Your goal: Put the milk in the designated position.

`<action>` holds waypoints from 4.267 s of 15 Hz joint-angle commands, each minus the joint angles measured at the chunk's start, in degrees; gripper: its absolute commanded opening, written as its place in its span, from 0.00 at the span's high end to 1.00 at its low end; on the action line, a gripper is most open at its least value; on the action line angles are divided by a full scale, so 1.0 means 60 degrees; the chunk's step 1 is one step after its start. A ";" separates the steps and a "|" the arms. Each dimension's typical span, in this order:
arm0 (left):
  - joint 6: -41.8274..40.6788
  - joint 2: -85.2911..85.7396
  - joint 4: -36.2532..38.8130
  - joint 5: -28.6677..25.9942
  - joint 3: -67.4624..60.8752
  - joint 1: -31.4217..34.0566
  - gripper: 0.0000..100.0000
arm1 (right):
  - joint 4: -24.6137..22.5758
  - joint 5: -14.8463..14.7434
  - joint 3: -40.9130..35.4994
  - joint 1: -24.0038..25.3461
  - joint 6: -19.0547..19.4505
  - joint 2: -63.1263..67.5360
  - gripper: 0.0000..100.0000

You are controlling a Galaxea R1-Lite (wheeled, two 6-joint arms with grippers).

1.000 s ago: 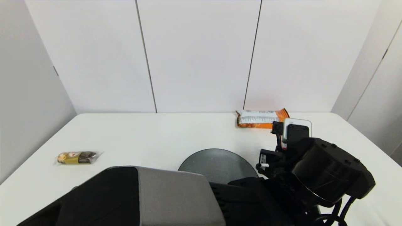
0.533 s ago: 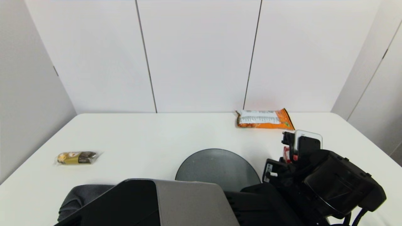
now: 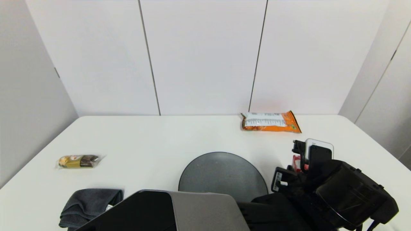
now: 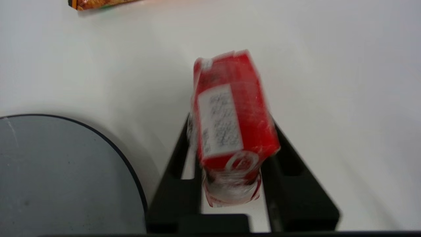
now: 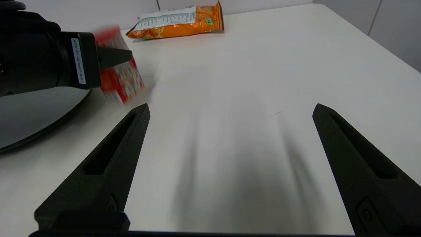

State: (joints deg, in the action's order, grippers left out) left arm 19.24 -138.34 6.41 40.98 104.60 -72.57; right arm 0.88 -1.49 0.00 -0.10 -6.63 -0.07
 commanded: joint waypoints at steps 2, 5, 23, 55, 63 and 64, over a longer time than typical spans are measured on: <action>0.0017 -0.0015 0.0001 0.0025 -0.0016 -0.0005 0.00 | 0.0000 -0.0001 0.0000 0.0002 -0.0008 0.0012 0.00; 0.0060 0.0220 -0.0029 0.0010 -0.0103 -0.0063 0.00 | 0.0000 -0.0001 0.0000 0.0002 -0.0008 0.0012 0.00; -0.0745 0.5097 0.1334 -0.3154 -0.4850 0.2998 0.00 | 0.0000 -0.0001 0.0000 0.0002 -0.0008 0.0012 0.00; -0.4788 2.0845 0.2110 -0.5542 -1.7433 1.1890 0.00 | 0.0000 -0.0001 0.0000 0.0002 -0.0008 0.0012 0.00; -0.5608 2.3071 -0.0834 -0.7593 -1.7433 1.2124 0.00 | 0.0000 -0.0001 0.0000 0.0002 -0.0008 0.0012 0.00; -0.5594 2.3071 -0.0834 -0.7519 -1.7433 1.2124 0.00 | 0.0000 -0.0001 0.0000 0.0002 -0.0023 0.0012 0.00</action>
State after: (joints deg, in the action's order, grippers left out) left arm -14.35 -1.04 2.21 -2.95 0.05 0.10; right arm 0.88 -1.49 0.00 -0.10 -6.69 -0.07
